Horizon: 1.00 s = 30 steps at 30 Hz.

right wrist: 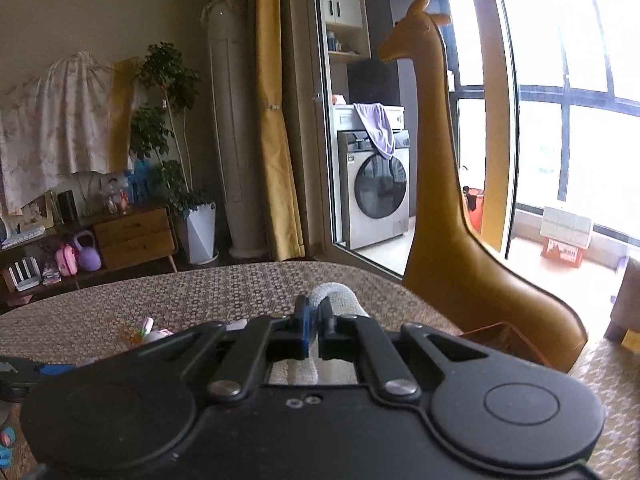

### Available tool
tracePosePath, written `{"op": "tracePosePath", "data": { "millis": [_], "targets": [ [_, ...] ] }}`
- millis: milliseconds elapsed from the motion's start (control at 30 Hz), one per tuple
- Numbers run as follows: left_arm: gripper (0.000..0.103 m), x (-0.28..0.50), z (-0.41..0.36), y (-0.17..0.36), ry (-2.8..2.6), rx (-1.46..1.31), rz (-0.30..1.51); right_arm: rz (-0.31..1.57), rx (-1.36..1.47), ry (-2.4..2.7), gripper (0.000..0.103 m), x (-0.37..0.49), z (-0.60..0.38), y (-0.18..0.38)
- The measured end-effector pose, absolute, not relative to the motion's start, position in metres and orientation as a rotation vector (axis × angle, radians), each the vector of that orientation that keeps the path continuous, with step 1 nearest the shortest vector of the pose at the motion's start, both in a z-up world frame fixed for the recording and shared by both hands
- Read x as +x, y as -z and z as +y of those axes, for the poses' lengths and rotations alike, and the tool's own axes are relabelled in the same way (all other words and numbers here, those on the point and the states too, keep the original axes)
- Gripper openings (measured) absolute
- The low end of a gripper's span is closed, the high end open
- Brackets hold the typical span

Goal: Organize soft objects
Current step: 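Carry the wipe packet with the left tool while the right tool carries the gauze to the red box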

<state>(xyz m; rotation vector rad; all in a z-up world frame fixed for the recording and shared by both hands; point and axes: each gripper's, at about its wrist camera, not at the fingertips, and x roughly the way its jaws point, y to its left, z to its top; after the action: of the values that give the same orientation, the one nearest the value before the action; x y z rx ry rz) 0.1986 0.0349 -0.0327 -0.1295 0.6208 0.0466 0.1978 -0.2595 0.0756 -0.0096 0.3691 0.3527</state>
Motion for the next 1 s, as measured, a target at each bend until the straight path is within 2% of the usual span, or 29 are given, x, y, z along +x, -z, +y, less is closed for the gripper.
{"op": "tracePosePath", "data": {
  "millis": [467, 1000],
  "targets": [
    [0.039, 0.237, -0.077, -0.001, 0.169, -0.015, 0.569, 0.332, 0.04, -0.28, 0.003, 0.208, -0.323, -0.095],
    [0.039, 0.313, -0.193, -0.002, 0.342, 0.078, 0.568, 0.367, 0.104, -0.207, 0.003, 0.255, -0.387, -0.069]
  ]
}}
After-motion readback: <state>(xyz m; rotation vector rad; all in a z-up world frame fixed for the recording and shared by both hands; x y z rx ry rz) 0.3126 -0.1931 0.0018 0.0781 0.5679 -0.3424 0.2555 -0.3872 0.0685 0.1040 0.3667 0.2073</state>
